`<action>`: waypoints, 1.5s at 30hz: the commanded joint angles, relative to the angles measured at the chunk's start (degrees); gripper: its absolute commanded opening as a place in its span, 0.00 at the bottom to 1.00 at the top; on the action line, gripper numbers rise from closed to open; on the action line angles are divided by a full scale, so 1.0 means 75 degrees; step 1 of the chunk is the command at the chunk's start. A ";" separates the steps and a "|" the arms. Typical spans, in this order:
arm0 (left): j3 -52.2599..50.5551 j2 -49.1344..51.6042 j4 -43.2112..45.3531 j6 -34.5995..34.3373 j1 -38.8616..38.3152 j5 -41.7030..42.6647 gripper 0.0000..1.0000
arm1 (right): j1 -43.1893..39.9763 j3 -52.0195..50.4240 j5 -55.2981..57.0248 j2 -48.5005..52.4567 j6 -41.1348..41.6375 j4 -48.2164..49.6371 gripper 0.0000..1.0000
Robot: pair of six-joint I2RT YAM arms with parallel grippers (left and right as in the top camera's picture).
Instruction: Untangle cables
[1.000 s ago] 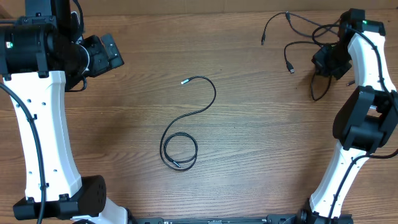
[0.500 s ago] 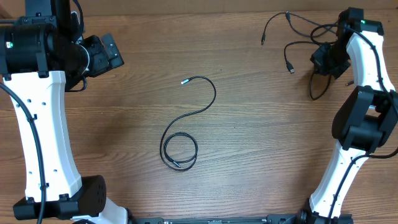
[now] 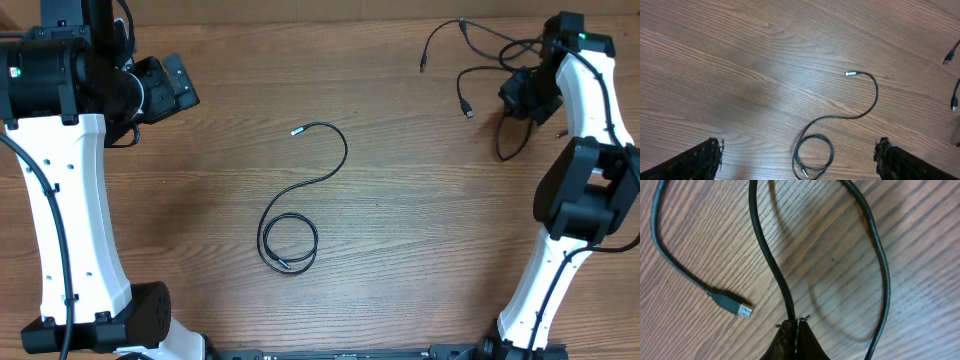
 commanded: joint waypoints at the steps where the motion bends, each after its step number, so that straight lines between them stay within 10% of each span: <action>1: 0.0050 0.0012 -0.0003 0.0140 -0.0052 -0.0026 1.00 | 0.0038 -0.0047 0.0061 0.0178 0.0000 0.0085 0.04; 45: 0.0050 0.0012 0.0006 0.0140 -0.0052 -0.0026 1.00 | 0.0166 -0.1058 0.0064 0.0306 0.0032 0.1518 0.04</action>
